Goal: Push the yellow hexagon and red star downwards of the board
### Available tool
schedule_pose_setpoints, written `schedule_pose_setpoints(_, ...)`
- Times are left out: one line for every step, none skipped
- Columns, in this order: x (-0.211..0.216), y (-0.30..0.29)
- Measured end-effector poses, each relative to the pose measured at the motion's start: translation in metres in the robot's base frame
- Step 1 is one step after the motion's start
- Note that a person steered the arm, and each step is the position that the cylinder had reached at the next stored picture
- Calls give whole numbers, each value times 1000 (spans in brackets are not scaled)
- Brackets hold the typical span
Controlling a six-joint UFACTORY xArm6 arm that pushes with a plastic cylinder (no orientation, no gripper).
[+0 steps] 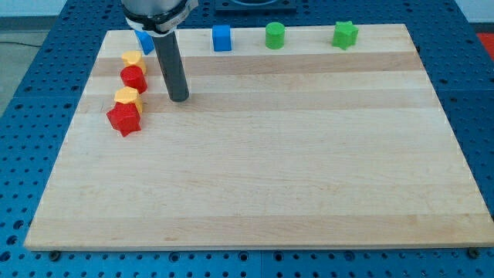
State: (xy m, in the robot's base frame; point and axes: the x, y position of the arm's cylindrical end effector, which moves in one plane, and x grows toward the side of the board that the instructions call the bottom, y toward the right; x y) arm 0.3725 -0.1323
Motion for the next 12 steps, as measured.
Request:
schedule_pose_setpoints(-31, 2)
schedule_pose_setpoints(-80, -11)
schedule_pose_setpoints(-97, -11)
schedule_pose_setpoints(-100, -47)
schedule_pose_setpoints(-89, -75)
schedule_pose_setpoints(-86, -95)
schedule_pose_setpoints(-110, -106)
schedule_pose_setpoints(-89, -150)
schedule_pose_setpoints(-62, -147)
schedule_pose_setpoints(-65, -124)
schedule_pose_setpoints(-81, -133)
schedule_pose_setpoints(-95, -128)
